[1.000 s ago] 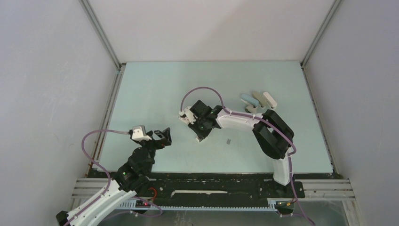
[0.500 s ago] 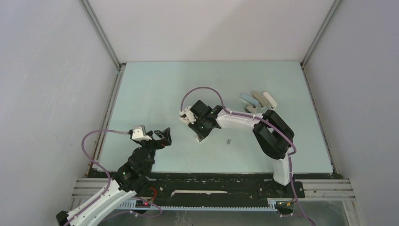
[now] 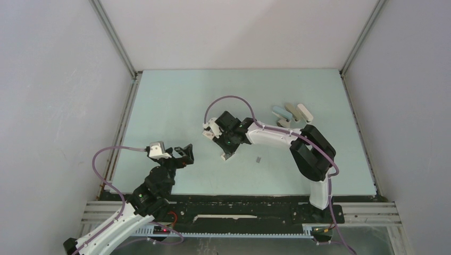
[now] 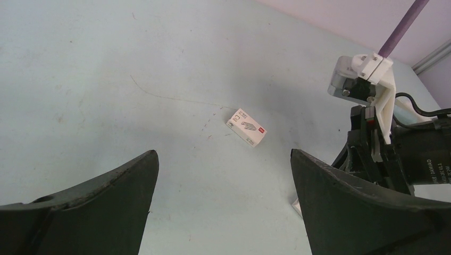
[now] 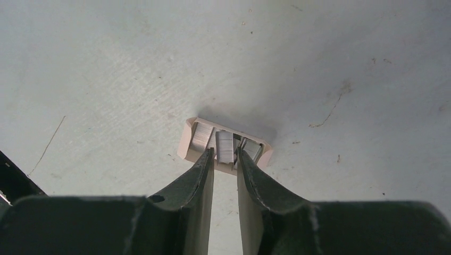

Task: Unload the staples from the stapler
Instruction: Place the staple in the staple box.

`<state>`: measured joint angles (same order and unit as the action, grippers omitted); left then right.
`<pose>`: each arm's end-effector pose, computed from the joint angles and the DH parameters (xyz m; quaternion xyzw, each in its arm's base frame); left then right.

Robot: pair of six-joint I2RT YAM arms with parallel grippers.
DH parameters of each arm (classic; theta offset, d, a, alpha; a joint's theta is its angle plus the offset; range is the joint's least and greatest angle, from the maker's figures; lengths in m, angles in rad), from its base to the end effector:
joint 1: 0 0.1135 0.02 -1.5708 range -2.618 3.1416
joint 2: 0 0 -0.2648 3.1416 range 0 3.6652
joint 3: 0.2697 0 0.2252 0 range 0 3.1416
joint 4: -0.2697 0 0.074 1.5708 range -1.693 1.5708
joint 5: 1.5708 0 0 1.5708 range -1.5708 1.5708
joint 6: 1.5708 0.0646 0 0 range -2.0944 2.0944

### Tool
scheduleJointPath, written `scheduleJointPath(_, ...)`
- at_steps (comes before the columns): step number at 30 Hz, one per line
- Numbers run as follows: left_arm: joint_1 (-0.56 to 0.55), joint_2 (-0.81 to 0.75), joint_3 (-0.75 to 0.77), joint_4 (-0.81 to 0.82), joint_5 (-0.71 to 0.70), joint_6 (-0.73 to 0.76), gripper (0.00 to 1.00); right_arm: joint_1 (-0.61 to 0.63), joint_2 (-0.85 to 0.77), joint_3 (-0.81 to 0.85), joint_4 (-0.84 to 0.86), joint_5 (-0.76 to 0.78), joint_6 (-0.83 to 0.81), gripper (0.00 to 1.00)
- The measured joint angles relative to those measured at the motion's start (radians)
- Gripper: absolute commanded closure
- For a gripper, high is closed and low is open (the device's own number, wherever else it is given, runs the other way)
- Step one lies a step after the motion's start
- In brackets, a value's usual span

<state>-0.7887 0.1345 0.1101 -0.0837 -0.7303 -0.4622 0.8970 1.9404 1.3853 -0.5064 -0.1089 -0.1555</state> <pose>0.0993 -0.0388 0.1905 -0.1223 0.7247 -0.1498 0.6614 0.2436 0.3163 0.1763 -0.4972 0.8287 0.1402 0.2154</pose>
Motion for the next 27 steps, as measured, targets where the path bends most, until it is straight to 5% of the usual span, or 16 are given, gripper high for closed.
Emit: scheduleJointPath(27,0.0,-0.006,0.0,0.0,0.0,0.0,0.0,-0.006,0.005,0.016,-0.004,0.021,-0.019,0.69)
